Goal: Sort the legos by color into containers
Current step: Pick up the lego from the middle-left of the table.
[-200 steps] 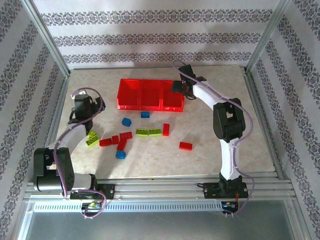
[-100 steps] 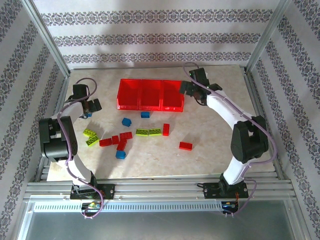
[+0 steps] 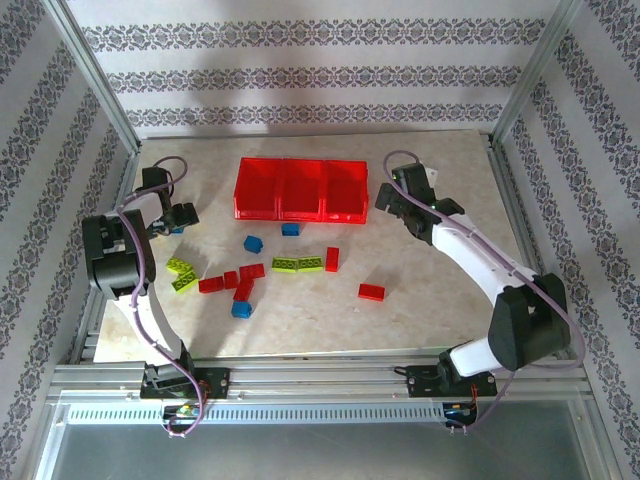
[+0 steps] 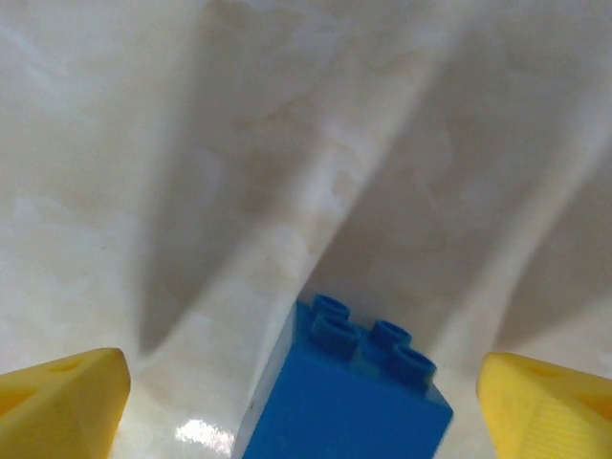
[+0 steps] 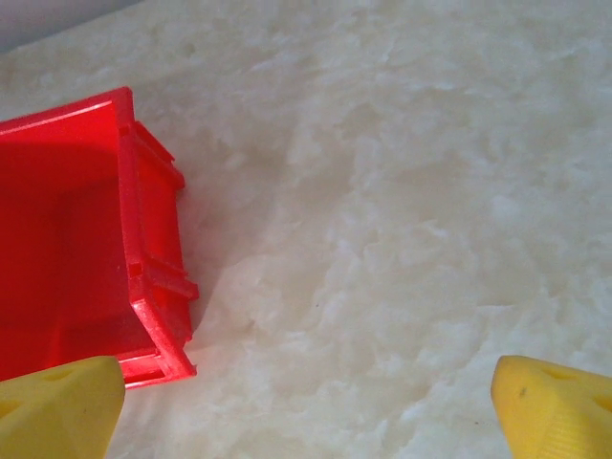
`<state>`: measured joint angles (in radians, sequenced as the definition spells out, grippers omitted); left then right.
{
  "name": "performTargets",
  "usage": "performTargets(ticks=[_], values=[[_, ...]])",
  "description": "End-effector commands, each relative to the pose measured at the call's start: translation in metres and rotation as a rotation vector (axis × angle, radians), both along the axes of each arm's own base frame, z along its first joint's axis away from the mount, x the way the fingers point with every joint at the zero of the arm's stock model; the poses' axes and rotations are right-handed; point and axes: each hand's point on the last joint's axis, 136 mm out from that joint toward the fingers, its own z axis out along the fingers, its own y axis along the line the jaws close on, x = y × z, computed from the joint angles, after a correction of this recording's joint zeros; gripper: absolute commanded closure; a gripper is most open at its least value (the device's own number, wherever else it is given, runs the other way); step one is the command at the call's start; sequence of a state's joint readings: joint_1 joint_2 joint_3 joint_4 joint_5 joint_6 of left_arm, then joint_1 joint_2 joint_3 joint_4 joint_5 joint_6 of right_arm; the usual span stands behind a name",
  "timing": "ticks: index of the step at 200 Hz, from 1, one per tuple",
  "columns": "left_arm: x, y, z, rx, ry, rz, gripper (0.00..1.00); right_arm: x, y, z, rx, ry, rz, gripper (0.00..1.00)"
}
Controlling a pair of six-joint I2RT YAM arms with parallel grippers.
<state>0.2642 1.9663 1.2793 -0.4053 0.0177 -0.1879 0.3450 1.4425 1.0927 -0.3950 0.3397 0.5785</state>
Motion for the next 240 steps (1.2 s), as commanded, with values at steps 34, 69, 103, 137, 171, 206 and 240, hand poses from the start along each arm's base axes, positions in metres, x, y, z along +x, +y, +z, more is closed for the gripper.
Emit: performTargets(ticks=[34, 69, 103, 137, 171, 206, 240], values=[[0.006, 0.002, -0.006, -0.026, 0.027, -0.022, 0.26, -0.009, -0.016, 0.016, -0.045, -0.057, -0.062, 0.02], [0.006, 0.0, -0.008, -0.036, 0.028, -0.027, 0.32, -0.01, -0.016, 0.016, -0.045, -0.058, -0.064, 0.02], [0.006, -0.01, -0.009, -0.074, 0.013, -0.045, 0.45, -0.007, -0.014, 0.016, -0.044, -0.061, -0.06, 0.02], [-0.002, -0.019, -0.01, -0.106, -0.003, -0.029, 0.58, -0.004, -0.012, 0.018, -0.04, -0.071, -0.055, 0.02], [-0.011, -0.03, -0.011, -0.112, 0.0, -0.025, 0.67, -0.001, -0.009, 0.02, -0.04, -0.081, -0.045, 0.02], [-0.012, -0.047, 0.003, -0.139, -0.042, -0.033, 0.72, -0.001, -0.009, 0.02, -0.039, -0.087, -0.043, 0.02], [-0.003, -0.082, 0.037, -0.142, -0.138, -0.086, 0.73, -0.008, -0.01, 0.015, -0.03, -0.094, -0.049, 0.02]])
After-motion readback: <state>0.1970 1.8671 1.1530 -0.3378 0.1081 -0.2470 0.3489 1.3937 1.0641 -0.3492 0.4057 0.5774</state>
